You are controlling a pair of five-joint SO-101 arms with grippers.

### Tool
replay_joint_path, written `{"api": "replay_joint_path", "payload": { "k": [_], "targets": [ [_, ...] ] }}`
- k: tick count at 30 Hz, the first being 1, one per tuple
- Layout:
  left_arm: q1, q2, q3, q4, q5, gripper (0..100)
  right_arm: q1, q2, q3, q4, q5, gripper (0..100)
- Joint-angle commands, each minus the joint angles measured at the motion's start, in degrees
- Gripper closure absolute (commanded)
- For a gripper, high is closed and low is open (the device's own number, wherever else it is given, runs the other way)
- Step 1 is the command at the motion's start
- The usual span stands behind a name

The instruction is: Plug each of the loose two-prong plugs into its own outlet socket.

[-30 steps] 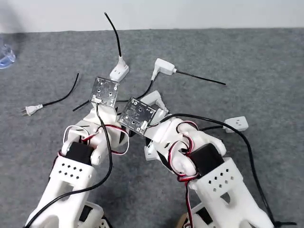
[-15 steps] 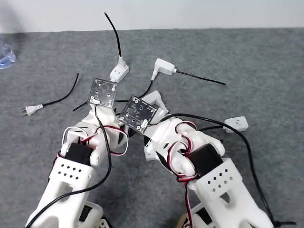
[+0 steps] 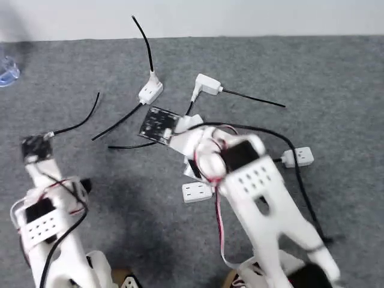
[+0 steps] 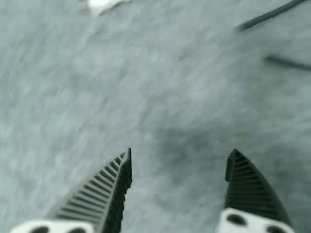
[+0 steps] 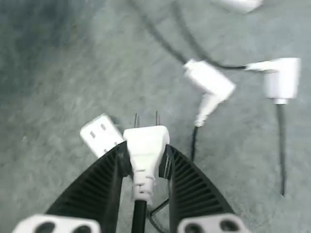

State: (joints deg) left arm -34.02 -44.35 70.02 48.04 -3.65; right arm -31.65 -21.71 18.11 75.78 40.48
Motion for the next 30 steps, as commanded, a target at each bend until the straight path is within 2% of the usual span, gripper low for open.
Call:
{"api": "replay_joint_path", "payload": {
  "k": [1,6,9,19,30],
  "targets": [
    [-6.42,-0.53,2.07,-1.14,-2.81,71,-1.45,7.69,-11.16,7.6,7.21,99.0],
    [-6.33,-0.53,3.47,-4.84,-3.52,71,-1.36,16.84,-17.67,18.95,17.58,99.0],
    [-6.24,-0.53,3.56,-4.84,-3.52,71,0.13,21.67,-18.11,20.35,20.4,99.0],
    [-5.1,-0.53,3.65,-4.57,-3.69,71,-3.91,34.42,-18.11,10.77,18.37,99.0],
    [-5.01,-0.53,3.65,-4.57,-3.69,71,-3.56,35.56,-18.37,9.98,19.6,99.0]
  ]
}}
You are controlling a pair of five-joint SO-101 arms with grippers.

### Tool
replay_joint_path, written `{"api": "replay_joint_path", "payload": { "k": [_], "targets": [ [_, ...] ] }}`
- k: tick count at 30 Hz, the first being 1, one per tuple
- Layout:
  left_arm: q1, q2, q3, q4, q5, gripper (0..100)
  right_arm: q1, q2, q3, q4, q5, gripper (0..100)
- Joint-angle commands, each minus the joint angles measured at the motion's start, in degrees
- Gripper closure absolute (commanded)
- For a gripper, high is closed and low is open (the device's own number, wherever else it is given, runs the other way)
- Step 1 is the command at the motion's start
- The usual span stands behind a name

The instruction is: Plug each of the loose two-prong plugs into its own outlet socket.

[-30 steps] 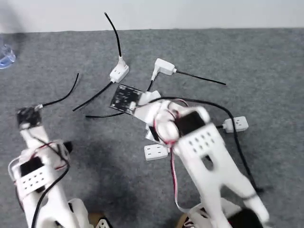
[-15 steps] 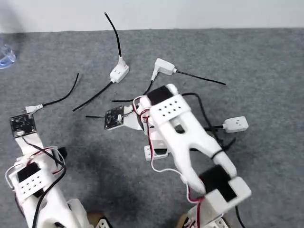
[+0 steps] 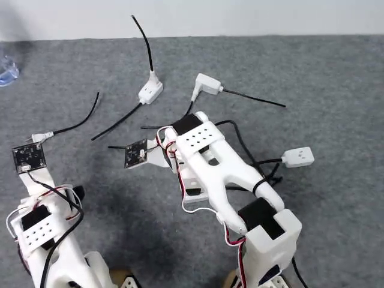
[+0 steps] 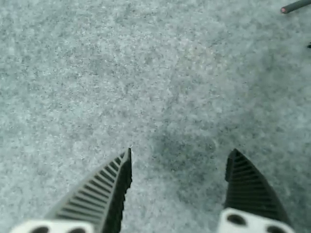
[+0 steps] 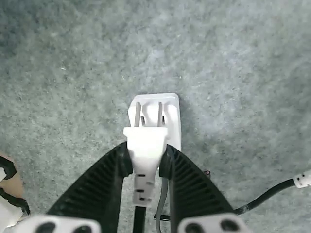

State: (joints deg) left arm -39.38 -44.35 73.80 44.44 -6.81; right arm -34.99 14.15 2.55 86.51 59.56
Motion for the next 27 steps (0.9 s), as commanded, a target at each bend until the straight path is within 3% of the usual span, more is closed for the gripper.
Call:
{"api": "replay_joint_path", "payload": {
  "k": [1,12,21,27],
  "targets": [
    [0.35,-0.53,-0.13,-0.97,-0.53,71,0.04,-0.31,-2.81,-0.57,0.88,99.0],
    [2.81,-0.53,-0.22,-1.05,-0.53,71,3.91,-0.4,-5.19,-1.01,-0.62,99.0],
    [2.99,-0.53,-0.22,-1.14,-0.53,71,-8.66,-0.13,1.05,-14.99,-10.81,99.0],
    [1.32,-0.53,-0.22,-1.23,-0.53,71,-10.33,2.59,2.46,-20.7,-12.22,99.0]
  ]
}}
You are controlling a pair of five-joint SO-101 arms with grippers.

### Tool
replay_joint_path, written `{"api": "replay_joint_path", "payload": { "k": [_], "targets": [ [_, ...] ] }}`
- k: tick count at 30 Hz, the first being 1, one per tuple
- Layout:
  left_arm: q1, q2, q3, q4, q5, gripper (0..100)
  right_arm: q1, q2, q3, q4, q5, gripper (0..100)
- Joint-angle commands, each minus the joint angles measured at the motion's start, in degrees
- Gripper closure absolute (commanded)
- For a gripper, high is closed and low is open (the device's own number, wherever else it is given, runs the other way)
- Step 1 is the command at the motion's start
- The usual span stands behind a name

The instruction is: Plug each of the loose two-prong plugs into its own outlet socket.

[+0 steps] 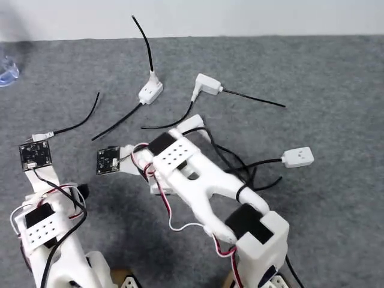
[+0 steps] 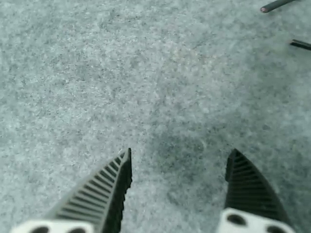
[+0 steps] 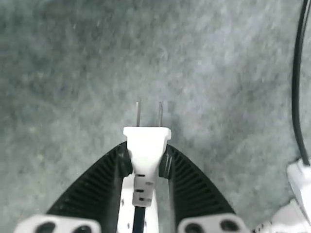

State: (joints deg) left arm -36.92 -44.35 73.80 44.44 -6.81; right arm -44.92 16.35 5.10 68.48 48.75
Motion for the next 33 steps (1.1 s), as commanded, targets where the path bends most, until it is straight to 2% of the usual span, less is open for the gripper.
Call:
{"api": "replay_joint_path", "payload": {
  "k": [1,7,11,13,18,23,27,33],
  "targets": [
    [-1.58,-0.53,-0.22,-1.23,-0.53,71,-0.4,1.36,0.26,-3.21,-1.32,99.0],
    [-2.02,-0.62,-0.22,-1.05,-0.53,71,-0.66,5.23,1.32,-4.62,-1.32,96.9],
    [-2.02,-0.62,-0.22,-1.05,-0.53,71,-0.66,3.65,1.32,-4.62,-2.9,84.2],
    [-2.02,-0.62,-0.22,-1.05,-0.53,71,-0.66,3.03,1.32,-4.62,-2.55,81.2],
    [-2.02,-0.62,-0.22,-1.14,-0.53,71,-0.66,3.82,1.41,-4.62,-1.67,87.2],
    [-2.02,-0.62,-0.22,-1.14,-0.53,71,-0.66,3.91,1.41,-5.49,-1.67,88.9],
    [-2.02,-0.62,-0.22,-1.14,-0.53,71,-0.66,3.74,1.41,-5.93,-1.67,99.7],
    [-2.02,-0.62,-0.31,-1.23,-0.35,71,0.22,1.36,1.14,-5.41,-2.2,99.0]
  ]
}}
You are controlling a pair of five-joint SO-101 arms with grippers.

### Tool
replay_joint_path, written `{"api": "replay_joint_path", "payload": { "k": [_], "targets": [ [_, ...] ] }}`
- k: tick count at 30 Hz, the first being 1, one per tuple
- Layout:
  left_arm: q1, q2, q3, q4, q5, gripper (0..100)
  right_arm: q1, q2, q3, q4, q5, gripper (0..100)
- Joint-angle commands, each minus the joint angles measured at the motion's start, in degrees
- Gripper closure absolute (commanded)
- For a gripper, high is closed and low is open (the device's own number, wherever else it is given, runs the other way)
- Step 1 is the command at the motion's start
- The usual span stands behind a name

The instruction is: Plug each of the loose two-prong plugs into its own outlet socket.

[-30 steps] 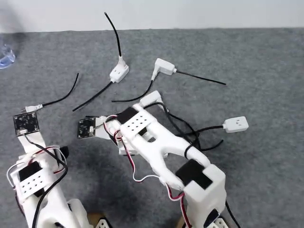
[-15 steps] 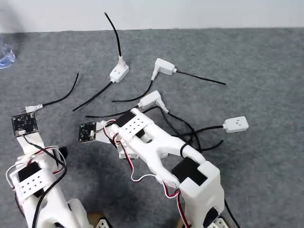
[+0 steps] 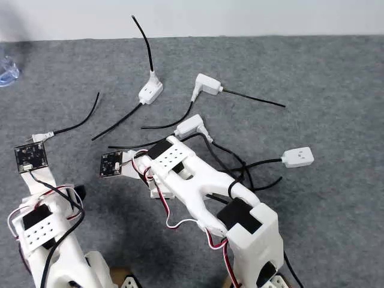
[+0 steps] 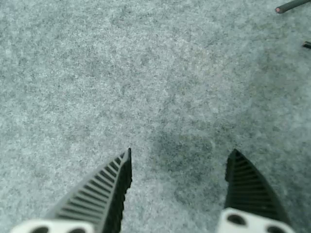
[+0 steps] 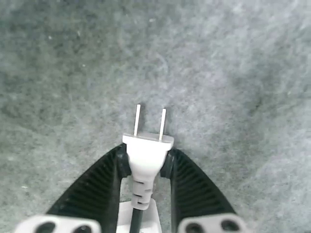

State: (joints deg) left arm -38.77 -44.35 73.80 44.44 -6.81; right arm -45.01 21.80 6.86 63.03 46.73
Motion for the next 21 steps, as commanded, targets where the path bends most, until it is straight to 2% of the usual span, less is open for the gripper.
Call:
{"api": "replay_joint_path", "payload": {
  "k": [1,5,7,9,13,18,21],
  "targets": [
    [-0.18,-0.62,-0.4,-1.23,-0.35,71,0.75,-5.93,-0.44,0.22,-0.7,99.0],
    [0.26,-0.62,-1.63,-0.88,0.26,71,2.51,-14.73,-0.35,3.03,-5.8,99.0],
    [0.88,-0.62,-4.44,0.79,3.96,71,3.03,-18.24,-0.26,4.7,-7.38,99.0],
    [4.31,-0.62,-9.19,4.04,10.37,71,3.38,-21.05,0.97,4.88,-9.67,99.0],
    [17.23,-0.62,-19.12,10.81,25.41,71,6.37,-25.71,2.29,4.53,-14.59,99.0],
    [36.04,-0.62,-24.13,15.65,27.87,71,11.65,-29.32,4.22,3.47,-16.79,99.0],
    [42.02,-0.62,-22.64,14.42,29.54,72,12.35,-30.2,6.68,1.45,-16.7,99.0]
  ]
}}
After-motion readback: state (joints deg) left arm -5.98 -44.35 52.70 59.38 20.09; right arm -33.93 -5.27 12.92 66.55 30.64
